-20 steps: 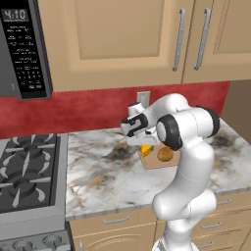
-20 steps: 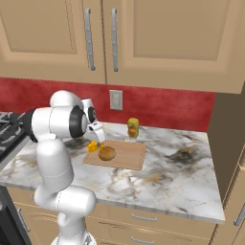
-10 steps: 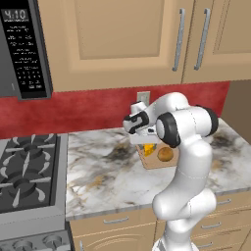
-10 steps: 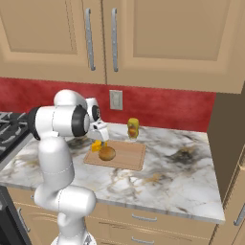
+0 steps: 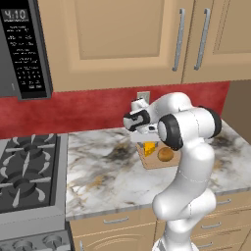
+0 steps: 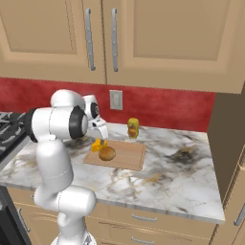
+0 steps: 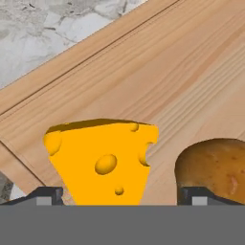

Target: Retrieve the reheated potato from the microwave, then place the potato, cheese, and condiment on the cutting board.

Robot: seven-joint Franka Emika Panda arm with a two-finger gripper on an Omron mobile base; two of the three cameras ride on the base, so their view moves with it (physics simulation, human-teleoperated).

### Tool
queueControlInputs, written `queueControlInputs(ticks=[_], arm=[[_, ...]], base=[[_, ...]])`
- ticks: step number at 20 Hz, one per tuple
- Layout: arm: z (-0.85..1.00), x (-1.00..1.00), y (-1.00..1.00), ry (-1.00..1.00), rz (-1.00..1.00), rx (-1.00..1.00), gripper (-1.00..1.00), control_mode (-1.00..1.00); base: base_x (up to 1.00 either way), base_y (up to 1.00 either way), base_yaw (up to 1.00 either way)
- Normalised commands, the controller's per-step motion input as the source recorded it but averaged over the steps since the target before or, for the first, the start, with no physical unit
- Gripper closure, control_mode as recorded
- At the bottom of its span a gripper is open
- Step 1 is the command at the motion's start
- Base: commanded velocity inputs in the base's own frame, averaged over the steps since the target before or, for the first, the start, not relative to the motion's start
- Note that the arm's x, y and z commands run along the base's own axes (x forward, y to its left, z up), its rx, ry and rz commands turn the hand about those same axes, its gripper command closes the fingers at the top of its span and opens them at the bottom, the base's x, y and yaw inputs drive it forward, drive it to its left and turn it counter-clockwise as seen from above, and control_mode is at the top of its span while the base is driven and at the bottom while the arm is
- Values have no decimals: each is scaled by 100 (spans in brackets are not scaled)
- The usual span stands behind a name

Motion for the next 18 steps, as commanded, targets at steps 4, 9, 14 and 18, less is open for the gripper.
queueControlInputs(ticks=[4, 9, 14, 18], arm=[[36, -6, 0, -5, 0, 0, -100, -100], [15, 2, 0, -5, 0, -6, -100, -100], [0, 10, 0, -12, 0, -12, -100, -100], [0, 18, 0, -15, 0, -14, -100, -100]], base=[[0, 0, 0], [0, 0, 0], [0, 0, 0], [0, 0, 0]])
